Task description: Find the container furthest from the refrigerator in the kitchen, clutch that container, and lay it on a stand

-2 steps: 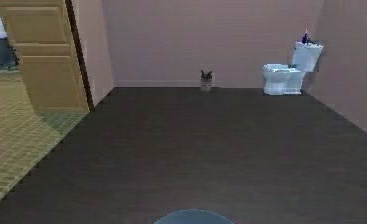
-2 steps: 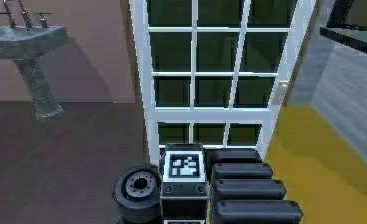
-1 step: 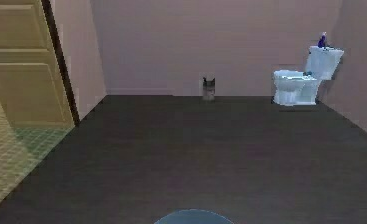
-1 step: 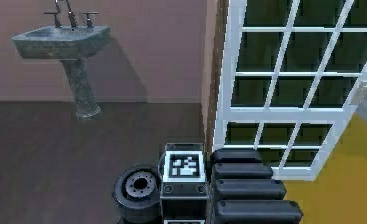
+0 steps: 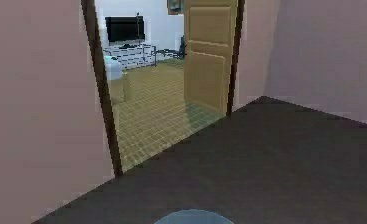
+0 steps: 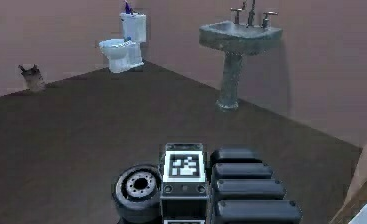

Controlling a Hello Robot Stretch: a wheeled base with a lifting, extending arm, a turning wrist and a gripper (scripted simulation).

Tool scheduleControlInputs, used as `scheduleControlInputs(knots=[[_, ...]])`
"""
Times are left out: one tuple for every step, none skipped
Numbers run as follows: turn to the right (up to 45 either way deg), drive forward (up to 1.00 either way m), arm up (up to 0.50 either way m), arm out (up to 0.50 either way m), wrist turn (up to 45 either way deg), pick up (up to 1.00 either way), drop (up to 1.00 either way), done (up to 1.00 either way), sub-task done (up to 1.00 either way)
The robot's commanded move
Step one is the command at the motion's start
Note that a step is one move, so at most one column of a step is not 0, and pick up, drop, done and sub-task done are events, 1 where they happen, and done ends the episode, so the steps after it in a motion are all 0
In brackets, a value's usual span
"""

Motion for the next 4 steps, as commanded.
scheduleControlInputs(knots=[[-24.0, 0.00, 0.00, 0.00, 0.0, 0.00, 0.00, 0.00, 0.00], [0.0, 0.50, 0.00, 0.00, 0.0, 0.00, 0.00, 0.00, 0.00], [21.0, 0.00, 0.00, 0.00, 0.0, 0.00, 0.00, 0.00, 0.00], [0.0, 1.00, 0.00, 0.00, 0.0, 0.00, 0.00, 0.00, 0.00]])
